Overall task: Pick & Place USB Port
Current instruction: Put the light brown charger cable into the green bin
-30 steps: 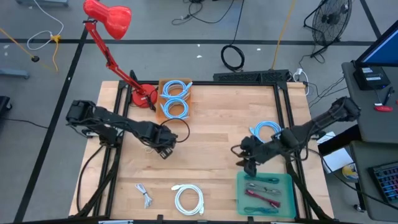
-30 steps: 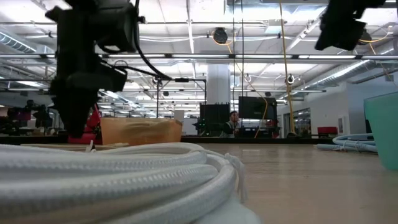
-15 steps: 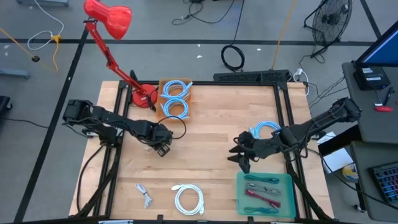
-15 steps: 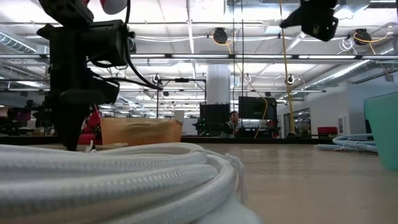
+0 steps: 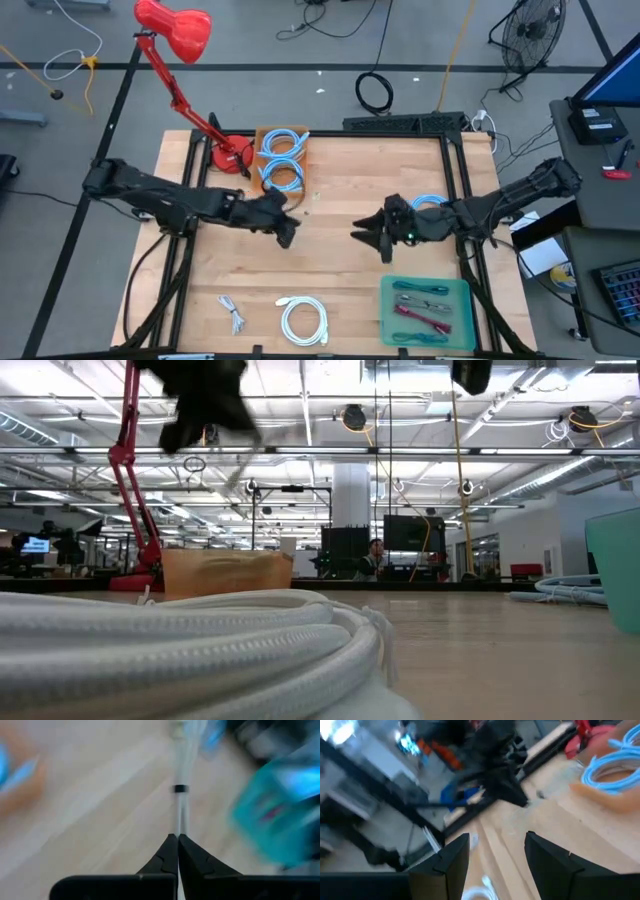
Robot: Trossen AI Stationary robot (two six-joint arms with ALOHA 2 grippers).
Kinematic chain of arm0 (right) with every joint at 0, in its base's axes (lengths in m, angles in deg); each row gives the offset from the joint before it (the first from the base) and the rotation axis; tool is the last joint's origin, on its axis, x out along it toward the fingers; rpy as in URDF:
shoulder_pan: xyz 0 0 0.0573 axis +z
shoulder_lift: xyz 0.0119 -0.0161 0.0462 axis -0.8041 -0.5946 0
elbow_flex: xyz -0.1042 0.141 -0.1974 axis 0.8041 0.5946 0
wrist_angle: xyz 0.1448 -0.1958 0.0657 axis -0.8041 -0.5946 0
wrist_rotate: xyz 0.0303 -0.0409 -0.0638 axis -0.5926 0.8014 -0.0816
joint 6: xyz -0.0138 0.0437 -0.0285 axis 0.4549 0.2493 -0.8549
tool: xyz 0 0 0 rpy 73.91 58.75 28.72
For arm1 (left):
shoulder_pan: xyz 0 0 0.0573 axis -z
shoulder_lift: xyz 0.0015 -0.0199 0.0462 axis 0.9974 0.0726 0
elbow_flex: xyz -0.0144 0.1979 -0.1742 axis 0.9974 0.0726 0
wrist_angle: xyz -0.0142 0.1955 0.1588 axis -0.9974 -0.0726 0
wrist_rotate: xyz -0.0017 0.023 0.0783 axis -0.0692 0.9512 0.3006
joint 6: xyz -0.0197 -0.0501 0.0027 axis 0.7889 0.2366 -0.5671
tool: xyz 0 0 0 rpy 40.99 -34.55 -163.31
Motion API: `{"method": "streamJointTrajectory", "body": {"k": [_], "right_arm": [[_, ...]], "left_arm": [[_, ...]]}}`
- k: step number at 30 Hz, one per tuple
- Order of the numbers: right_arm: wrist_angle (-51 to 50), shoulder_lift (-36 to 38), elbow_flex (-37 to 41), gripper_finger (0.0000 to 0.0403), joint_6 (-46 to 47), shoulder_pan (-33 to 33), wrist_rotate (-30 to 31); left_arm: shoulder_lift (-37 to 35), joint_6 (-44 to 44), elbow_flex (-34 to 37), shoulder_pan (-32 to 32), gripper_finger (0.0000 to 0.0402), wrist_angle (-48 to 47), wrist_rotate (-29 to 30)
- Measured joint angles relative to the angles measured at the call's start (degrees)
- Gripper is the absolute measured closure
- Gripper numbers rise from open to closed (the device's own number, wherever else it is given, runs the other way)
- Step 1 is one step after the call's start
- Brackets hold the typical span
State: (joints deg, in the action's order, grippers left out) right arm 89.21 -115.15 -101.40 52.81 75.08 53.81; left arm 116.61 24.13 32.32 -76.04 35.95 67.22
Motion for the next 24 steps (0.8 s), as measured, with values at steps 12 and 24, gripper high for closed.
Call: {"method": "streamJointTrajectory", "body": {"k": [12,24], "right_arm": [[20.71,-4.22,0.0,0.0222,-4.87,-5.5,-2.15],[32.6,-10.66,0.02,0.0222,-5.95,-6.75,-6.69]], "left_arm": [[0.54,-12.77,-10.62,4.7,0.0401,13.7,5.63],[4.33,-11.63,-11.21,4.81,0.0401,17.53,2.38]]}}
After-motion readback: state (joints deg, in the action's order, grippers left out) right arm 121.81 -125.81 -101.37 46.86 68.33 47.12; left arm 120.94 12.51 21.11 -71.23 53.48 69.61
